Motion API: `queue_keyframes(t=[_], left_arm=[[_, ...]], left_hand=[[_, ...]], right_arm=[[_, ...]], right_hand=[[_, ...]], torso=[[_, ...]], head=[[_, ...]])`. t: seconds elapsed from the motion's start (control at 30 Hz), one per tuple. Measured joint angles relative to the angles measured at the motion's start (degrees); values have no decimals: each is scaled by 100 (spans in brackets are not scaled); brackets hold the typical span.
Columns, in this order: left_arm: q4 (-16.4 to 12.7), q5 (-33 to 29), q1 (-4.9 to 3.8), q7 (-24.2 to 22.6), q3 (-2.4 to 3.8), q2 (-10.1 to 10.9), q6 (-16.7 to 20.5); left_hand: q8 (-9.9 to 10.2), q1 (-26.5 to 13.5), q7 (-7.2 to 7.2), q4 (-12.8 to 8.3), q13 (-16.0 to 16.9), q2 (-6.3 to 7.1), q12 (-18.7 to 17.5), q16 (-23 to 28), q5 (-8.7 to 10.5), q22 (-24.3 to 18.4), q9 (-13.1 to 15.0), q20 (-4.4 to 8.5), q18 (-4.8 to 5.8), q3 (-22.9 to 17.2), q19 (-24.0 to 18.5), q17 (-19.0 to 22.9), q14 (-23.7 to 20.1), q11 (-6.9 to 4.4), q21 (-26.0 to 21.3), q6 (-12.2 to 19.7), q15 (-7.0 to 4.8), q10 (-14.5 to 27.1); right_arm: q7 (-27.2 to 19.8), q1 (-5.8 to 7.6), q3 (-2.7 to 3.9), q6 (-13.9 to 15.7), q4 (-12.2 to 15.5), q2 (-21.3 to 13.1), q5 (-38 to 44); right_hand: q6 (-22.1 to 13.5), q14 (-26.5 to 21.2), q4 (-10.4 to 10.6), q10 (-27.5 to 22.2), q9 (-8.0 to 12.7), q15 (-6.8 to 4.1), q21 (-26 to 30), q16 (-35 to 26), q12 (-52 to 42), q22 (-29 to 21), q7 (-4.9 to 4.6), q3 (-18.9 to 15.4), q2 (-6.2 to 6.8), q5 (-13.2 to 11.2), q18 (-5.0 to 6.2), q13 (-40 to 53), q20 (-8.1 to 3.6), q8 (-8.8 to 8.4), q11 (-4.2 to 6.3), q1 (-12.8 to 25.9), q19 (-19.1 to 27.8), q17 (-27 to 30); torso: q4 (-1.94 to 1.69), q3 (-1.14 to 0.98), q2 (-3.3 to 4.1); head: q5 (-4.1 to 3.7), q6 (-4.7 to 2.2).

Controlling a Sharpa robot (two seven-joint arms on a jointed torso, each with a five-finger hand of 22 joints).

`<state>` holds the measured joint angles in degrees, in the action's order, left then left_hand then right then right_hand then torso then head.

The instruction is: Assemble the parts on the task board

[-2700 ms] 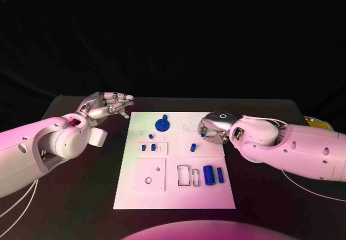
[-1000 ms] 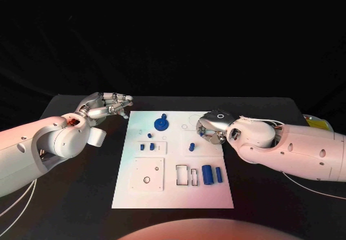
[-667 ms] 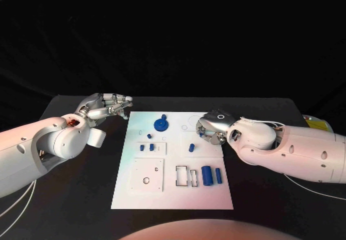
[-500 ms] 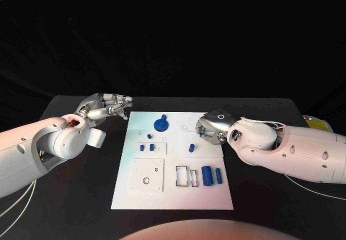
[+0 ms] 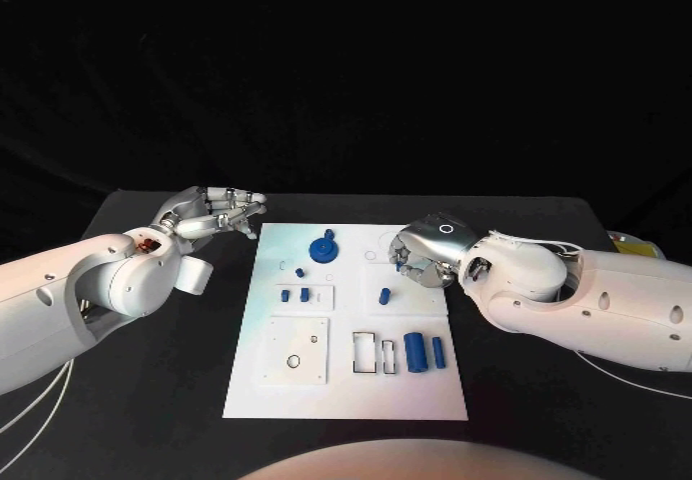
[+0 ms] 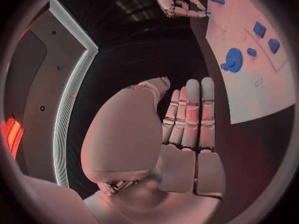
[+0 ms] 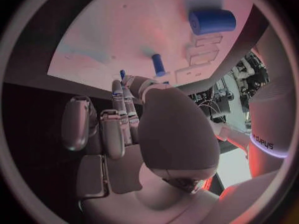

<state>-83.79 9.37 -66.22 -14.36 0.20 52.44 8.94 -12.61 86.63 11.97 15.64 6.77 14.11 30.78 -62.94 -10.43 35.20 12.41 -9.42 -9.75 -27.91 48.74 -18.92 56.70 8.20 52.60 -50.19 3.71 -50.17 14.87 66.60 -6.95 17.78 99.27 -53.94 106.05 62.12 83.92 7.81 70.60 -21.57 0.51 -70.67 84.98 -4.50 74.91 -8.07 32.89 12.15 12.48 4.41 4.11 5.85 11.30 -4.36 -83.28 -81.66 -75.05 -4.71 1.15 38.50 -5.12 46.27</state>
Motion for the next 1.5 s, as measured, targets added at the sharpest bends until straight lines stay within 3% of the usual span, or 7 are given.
queue_keyframes(t=[0.4,0.63,1.07,1.33,1.5], left_arm=[[8,3,7,1,0,-47,-4],[17,3,13,1,0,-97,-3],[20,4,15,-2,0,-188,2],[22,4,15,-3,0,-224,3],[24,4,15,-2,0,-243,3]], left_hand=[[12,0,0,0,0,0,0,5,0,-7,0,0,0,0,0,0,0,0,0,0,0,0],[11,0,0,0,-4,0,0,5,0,-6,1,0,0,0,0,-1,0,20,-23,0,0,20],[11,0,0,0,-4,0,0,5,0,-12,1,0,0,0,0,-1,0,20,-23,0,0,20],[11,0,0,0,-4,0,0,5,0,-11,1,0,0,0,0,-1,0,20,-23,0,0,20],[11,0,0,0,-4,0,0,5,0,-11,1,0,0,0,0,-1,0,20,-23,0,0,20]], right_arm=[[-16,9,29,167,582,285,-101],[-52,-62,32,269,649,613,-146],[-180,-457,29,451,396,1088,-189],[-245,-669,27,519,193,1268,-194],[-274,-764,20,539,119,1328,-196]], right_hand=[[-4,0,0,-1,-8,0,0,0,0,0,-1,0,-21,-9,0,0,0,-3,-1,22,0,0],[11,0,-16,-1,-6,0,0,0,0,-1,-16,16,-14,-12,0,0,0,1,-1,30,0,0],[8,21,-15,-1,-27,-21,1,0,0,4,-18,15,-6,-22,0,-4,-21,19,-1,36,-21,0],[22,21,-15,-1,-28,-21,1,0,0,3,-2,15,-7,-22,0,-5,-21,18,-1,37,-21,0],[22,21,-15,-2,-26,-21,1,0,0,3,-2,15,-23,-22,1,1,-21,8,-2,53,-21,0]], torso=[[-15,9,-12],[-19,13,-12],[-9,10,1],[-5,7,4],[-4,7,4]], head=[[169,-15],[411,19],[889,160],[1087,240],[1172,281]])
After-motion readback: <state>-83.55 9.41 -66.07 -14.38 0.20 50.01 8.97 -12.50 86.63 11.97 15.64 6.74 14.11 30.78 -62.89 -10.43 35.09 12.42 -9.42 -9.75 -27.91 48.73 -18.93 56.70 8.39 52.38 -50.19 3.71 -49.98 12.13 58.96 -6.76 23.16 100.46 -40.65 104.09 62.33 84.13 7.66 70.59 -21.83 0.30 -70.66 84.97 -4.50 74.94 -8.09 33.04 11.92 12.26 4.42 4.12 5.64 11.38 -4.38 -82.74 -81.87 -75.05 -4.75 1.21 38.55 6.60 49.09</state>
